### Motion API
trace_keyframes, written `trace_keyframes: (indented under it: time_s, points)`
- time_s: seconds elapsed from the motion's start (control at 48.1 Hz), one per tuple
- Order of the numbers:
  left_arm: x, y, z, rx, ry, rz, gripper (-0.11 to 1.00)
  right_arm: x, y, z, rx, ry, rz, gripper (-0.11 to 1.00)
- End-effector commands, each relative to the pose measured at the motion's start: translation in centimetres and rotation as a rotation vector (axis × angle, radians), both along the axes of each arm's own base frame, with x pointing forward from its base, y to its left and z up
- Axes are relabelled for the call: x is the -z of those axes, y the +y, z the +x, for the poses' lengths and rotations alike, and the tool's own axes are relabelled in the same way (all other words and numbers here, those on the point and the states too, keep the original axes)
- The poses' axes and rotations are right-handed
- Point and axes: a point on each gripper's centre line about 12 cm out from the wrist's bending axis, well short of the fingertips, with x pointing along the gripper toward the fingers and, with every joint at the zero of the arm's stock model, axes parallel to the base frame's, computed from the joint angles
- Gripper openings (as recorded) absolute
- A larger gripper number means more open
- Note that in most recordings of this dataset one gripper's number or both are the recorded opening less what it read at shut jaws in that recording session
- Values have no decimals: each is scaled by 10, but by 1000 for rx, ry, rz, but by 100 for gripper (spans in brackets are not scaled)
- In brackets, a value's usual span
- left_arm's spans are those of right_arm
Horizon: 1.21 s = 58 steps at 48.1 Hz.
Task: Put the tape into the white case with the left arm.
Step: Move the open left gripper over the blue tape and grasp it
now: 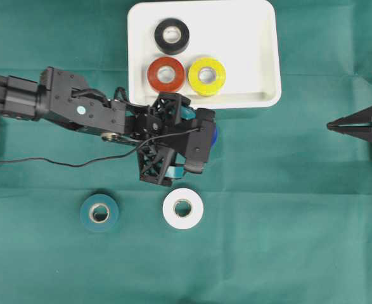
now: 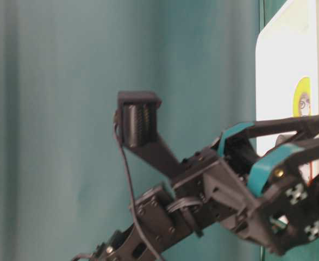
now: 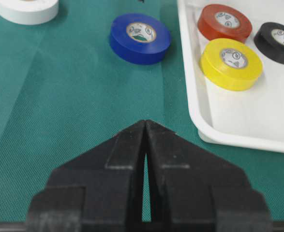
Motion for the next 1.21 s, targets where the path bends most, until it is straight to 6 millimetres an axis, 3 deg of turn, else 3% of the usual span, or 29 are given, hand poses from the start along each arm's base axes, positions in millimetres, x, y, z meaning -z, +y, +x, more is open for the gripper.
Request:
trace_keyframes:
  time_s: [0.0, 0.541, 0.895, 1.186]
  points:
    - [-10, -2, 10, 2, -35, -3, 85, -4, 0, 2, 0, -12, 1, -9]
    - [20, 4, 27, -12, 18, 0, 83, -4, 0, 2, 1, -12, 0, -9]
    - [36, 9, 14, -24, 72, 0, 66, -4, 0, 2, 1, -12, 0, -9]
    - [46, 13, 4, -67, 107, -24, 64, -4, 0, 2, -1, -12, 0, -9]
